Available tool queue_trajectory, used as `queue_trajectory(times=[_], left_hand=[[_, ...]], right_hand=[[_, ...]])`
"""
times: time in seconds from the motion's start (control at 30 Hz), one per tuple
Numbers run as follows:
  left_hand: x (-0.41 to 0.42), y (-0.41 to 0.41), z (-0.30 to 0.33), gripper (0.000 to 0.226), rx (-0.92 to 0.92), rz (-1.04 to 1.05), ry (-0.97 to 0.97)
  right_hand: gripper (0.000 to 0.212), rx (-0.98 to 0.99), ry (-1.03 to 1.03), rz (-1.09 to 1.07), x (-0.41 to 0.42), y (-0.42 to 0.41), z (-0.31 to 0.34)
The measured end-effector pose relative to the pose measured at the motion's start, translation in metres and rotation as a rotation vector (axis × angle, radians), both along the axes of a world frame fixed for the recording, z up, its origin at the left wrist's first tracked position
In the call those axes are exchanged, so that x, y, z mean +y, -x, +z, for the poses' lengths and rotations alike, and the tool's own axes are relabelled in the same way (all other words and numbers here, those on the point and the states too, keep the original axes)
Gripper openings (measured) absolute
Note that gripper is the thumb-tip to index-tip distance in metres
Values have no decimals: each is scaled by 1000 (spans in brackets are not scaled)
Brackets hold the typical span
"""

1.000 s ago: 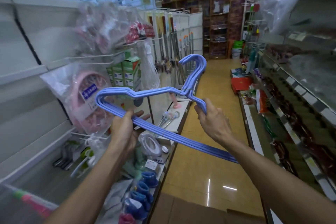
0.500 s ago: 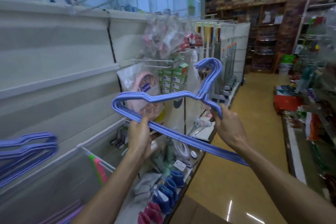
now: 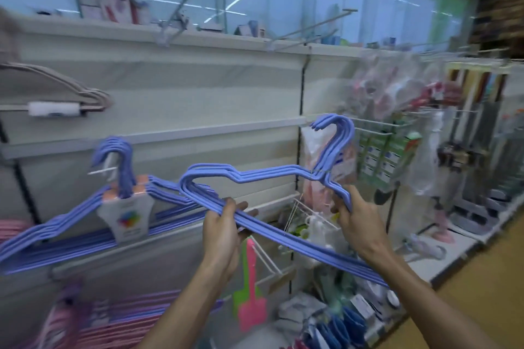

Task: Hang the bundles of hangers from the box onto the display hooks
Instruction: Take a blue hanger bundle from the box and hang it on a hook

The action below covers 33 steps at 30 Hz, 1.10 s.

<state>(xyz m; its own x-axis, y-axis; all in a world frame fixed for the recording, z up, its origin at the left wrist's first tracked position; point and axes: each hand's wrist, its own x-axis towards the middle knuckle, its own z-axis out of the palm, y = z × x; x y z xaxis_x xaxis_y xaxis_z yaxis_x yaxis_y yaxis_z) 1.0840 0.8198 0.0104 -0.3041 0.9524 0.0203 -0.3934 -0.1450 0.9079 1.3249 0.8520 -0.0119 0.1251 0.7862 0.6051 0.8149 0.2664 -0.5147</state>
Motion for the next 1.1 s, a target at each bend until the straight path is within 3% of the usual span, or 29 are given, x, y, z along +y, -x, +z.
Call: queue_trajectory(times=[0.1, 0.4, 0.5, 0.9, 1.1], left_hand=[[-11, 31, -4, 27, -18, 99, -11], [-43, 121, -17, 15, -106, 310, 10], [-45, 151, -25, 25, -192, 362, 44], [-39, 224, -49, 22, -602, 330, 144], [-28, 246, -60, 14, -685, 324, 185]], right_hand=[[15, -4, -59, 86, 7, 36, 1], [24, -39, -30, 288, 28, 145, -2], [28, -43, -25, 349, 36, 179, -5], [33, -309, -11, 363, 56, 267, 14], [32, -415, -88, 369, 66, 300, 16]])
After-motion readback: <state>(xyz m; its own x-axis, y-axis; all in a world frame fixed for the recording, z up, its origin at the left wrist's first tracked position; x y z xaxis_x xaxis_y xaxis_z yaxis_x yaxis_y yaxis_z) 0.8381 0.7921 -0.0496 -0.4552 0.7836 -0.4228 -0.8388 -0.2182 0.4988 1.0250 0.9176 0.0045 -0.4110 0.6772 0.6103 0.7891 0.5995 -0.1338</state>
